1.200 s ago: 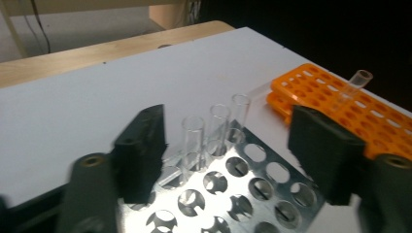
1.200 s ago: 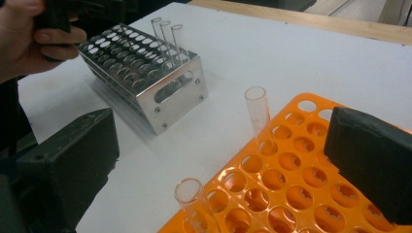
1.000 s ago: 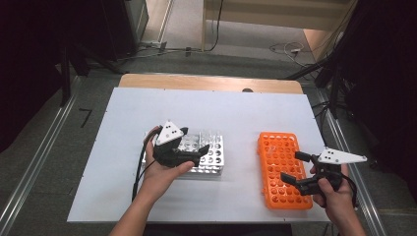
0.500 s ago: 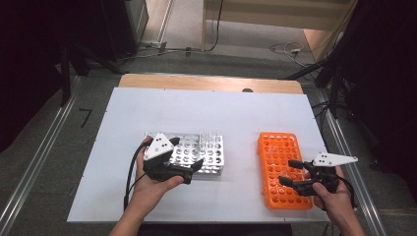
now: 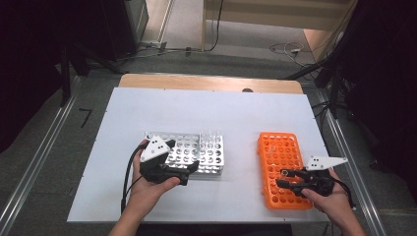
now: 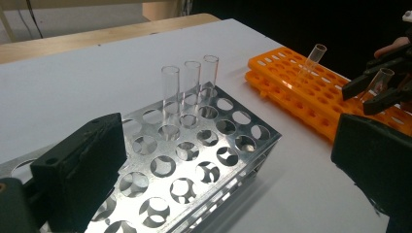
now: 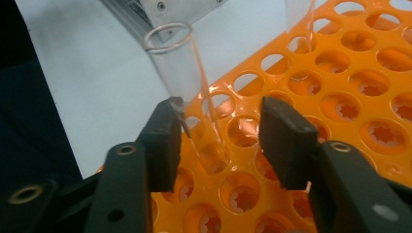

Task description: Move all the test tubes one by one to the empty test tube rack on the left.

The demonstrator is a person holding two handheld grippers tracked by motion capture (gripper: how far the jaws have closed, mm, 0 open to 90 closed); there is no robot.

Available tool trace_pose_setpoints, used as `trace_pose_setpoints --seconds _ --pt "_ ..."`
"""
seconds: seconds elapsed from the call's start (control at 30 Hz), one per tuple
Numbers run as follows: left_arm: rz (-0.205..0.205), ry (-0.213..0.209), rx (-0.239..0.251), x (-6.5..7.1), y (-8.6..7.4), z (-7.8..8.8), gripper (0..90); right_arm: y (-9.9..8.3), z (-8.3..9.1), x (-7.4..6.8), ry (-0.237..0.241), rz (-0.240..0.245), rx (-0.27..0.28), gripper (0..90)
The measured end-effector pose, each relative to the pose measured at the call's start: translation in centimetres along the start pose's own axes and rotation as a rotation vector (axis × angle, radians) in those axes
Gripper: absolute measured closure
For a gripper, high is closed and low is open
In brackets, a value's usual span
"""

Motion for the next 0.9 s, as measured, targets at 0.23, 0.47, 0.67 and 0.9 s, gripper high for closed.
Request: trace_pose_setpoints --seconds 0.23,0.47,0.67,0.9 --pt "-0.003 0.003 -0.001 0.0 0.0 0.0 0.0 -0.2 -0.1 -0.1 0.028 0.029 -0.018 60.9" --pt "-0.005 0.006 -0.002 0.0 0.0 0.0 0.0 -0.3 0.0 -0.1 0.016 0.066 -0.009 72.5" --pt "-0.006 0.006 -0.001 0.0 -0.1 -0.1 0.0 0.0 0.0 -0.3 0.018 0.074 -0.027 73.2" --pt "-0.004 0.005 0.001 0.1 0.0 -0.1 0.0 1.1 0.8 -0.7 0.006 0.069 0.028 73.4"
Point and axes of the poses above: each handheld gripper's, and its own axes: z roughly backward along the jaws, y roughly out of its top, x roughly to its right, the point moved 1 cm from there along -z, roughly forward along the jaws, and after that the axes turned 14 degrees about x, right-handed, at the moved point
